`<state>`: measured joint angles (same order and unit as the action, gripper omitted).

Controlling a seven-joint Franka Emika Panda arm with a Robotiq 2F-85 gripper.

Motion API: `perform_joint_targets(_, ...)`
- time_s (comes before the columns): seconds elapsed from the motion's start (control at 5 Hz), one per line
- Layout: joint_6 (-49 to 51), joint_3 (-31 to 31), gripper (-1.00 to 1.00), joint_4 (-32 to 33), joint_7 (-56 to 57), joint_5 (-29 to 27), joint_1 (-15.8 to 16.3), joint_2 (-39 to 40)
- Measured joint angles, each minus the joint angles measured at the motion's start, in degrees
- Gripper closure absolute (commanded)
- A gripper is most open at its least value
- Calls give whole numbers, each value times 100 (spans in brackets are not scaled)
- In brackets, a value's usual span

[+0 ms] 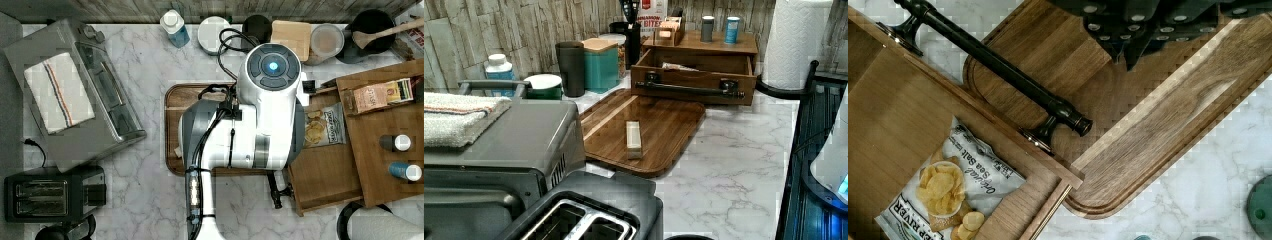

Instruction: Close the drawer.

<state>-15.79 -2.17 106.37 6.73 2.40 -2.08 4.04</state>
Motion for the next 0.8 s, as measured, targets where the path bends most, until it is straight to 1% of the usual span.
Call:
perform_joint_targets(0.4, -1, -1, 100, 50, 2, 18, 0, 62)
perform_joint_targets(0.8, -1375, 28, 100, 761, 1270, 14, 0, -68)
